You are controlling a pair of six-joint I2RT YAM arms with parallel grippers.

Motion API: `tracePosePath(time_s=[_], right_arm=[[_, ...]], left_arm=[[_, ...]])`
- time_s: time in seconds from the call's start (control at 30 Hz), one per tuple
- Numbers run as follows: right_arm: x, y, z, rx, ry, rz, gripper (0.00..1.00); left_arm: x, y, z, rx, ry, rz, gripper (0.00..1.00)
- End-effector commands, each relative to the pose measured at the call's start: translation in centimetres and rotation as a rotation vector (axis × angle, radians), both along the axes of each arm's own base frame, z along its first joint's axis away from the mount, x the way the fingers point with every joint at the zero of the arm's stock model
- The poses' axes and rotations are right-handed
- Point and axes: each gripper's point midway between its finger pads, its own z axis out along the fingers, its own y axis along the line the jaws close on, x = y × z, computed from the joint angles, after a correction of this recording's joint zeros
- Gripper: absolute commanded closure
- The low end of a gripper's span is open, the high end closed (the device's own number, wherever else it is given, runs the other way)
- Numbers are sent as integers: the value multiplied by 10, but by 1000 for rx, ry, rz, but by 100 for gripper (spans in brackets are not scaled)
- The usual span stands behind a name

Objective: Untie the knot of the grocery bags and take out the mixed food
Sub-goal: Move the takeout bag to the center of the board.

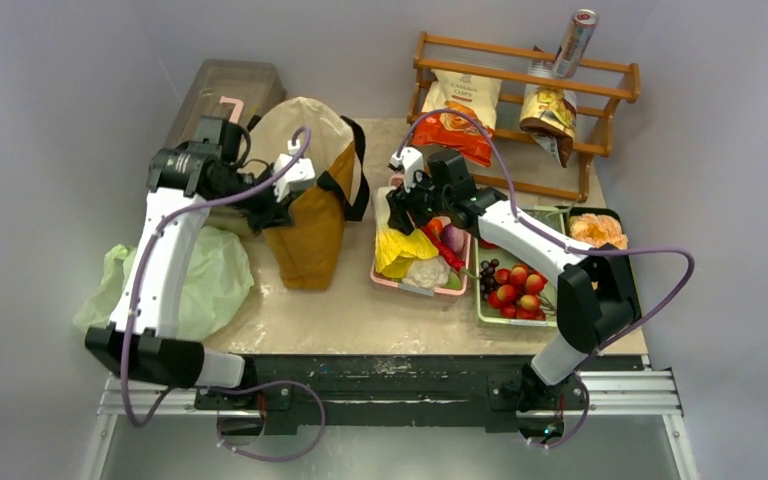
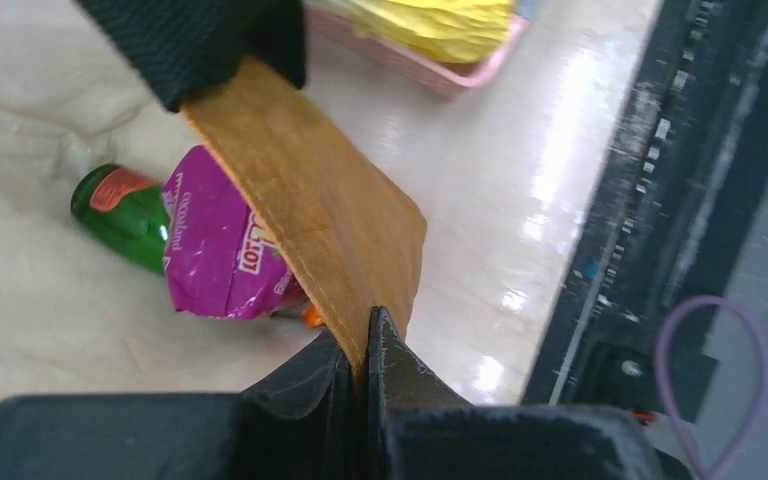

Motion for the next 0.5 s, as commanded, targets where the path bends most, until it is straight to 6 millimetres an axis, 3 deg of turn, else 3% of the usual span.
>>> tracePosePath(time_s=[0.0, 0.2, 0.3, 0.33, 0.4, 0.43, 0.47], right_arm=[[3, -8, 5, -26, -20, -38, 42], [-5, -14, 8, -42, -14, -33, 42], [-8, -15, 20, -25, -39, -23, 38], [-10, -15, 28, -13, -52, -18, 34], [-12, -14, 42, 8, -83, -3, 29], [-15, -13, 51, 21, -97, 6, 27], [-16, -13, 60, 33, -117, 12, 25]], left_arm=[[-83, -14, 24, -101, 7, -106, 100], [-147, -10, 17, -90, 94, -197, 100], [-166, -17, 16, -115, 158, -242, 100], [-170, -19, 15, -120, 173, -247, 88], [-170, -22, 23, -137, 179, -230, 54], [-167, -24, 30, -149, 172, -202, 44], [-161, -26, 41, -164, 148, -169, 41]])
